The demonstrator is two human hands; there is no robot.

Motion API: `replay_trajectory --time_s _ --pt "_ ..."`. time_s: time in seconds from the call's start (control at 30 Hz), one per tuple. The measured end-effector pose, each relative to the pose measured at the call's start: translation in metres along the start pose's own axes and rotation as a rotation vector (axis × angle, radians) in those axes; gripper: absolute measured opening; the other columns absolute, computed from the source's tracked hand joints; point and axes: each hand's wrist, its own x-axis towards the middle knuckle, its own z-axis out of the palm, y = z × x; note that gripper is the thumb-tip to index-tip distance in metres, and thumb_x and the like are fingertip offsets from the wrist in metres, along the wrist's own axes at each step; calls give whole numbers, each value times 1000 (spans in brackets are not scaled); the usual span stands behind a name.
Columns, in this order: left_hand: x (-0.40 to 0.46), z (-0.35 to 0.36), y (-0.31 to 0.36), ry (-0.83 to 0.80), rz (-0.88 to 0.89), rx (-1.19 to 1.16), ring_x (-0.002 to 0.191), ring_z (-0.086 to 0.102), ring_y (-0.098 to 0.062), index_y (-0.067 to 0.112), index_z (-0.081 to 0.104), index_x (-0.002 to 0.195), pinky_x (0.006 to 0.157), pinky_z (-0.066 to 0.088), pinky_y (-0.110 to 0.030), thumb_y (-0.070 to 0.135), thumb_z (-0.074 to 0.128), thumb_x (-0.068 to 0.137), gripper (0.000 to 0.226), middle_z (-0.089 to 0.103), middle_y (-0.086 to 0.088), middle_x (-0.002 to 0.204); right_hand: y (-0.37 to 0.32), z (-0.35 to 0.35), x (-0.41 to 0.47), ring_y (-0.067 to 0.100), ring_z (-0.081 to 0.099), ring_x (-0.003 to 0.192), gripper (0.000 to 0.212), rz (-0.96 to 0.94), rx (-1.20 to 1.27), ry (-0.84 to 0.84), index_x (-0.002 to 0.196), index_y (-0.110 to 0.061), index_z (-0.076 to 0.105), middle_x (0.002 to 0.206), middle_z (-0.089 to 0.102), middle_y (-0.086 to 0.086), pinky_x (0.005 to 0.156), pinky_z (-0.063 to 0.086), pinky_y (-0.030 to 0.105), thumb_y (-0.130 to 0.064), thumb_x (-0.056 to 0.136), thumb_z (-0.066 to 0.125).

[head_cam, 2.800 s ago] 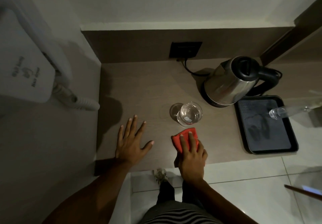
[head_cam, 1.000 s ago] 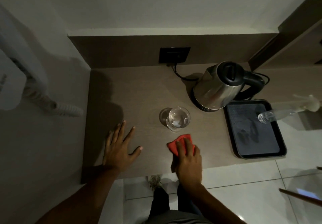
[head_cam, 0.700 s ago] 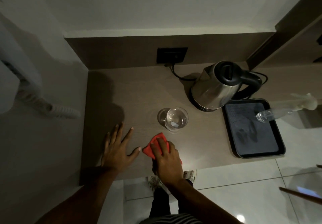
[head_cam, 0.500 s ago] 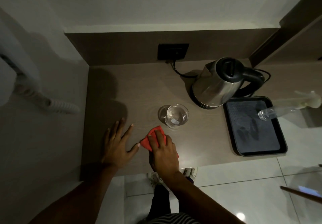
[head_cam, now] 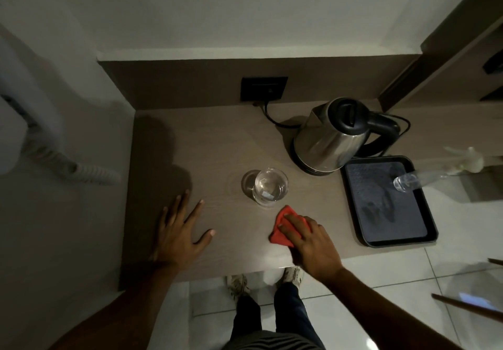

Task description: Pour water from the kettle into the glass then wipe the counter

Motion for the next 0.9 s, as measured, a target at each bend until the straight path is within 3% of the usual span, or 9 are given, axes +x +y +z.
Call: replay_trajectory --time_s 0.2,0.37,0.43,0.5,0.57,0.63,0.77,0.9 --pt "0 0 0 -16 -8 -24 150 16 -27 35 25 150 119 15 -50 78 25 82 80 16 -6 164 44 -25 10 44 54 112 65 171 22 -24 136 -15 56 141 54 16 85 52 51 -27 75 75" --pt "0 -3 0 -62 -16 11 149 17 -28 31 22 152 118 17 -51 78 20 84 83 14 -7 164 90 -56 2 48 38 128 91 524 128 96 149 -24 36 156 33 14 102 38 61 -6 71 78" --pt "1 -2 0 -79 -13 24 149 16 -29 30 19 152 117 16 -52 77 20 85 83 12 -7 164 106 -60 -10 51 33 133 79 662 163 136 152 -24 30 158 28 16 104 33 67 -15 84 70" --pt "2 -3 1 -99 -8 39 149 15 -30 30 20 152 117 15 -53 77 18 85 82 12 -8 164 117 -55 -21 45 20 143 66 754 200 53 155 -25 18 164 15 12 110 23 68 -40 98 48" --pt "2 -4 2 -97 -8 41 149 16 -31 29 21 152 117 17 -54 77 16 85 82 13 -9 164 119 -44 -31 33 4 150 75 761 228 -55 157 -27 3 166 -3 5 115 10 63 -65 93 18" --pt "2 -5 4 -108 -21 37 150 13 -31 30 17 153 117 17 -55 77 13 85 82 9 -8 165 124 -37 -36 27 -6 151 89 756 249 -81 156 -29 -7 165 -14 0 116 4 60 -74 80 0" --pt "3 -6 7 -155 -33 85 151 -10 -26 36 -9 150 120 1 -51 81 0 79 84 -19 -2 162 128 -44 -27 27 -14 150 86 768 279 -189 153 -30 -13 164 -21 0 116 4 65 -74 84 9" --pt "5 -18 10 -227 -35 81 150 -13 -28 34 -10 150 120 -1 -51 78 6 80 84 -18 -6 163 131 -63 -22 30 -8 150 84 817 271 -280 154 -30 -11 165 -16 1 115 4 66 -74 90 22"
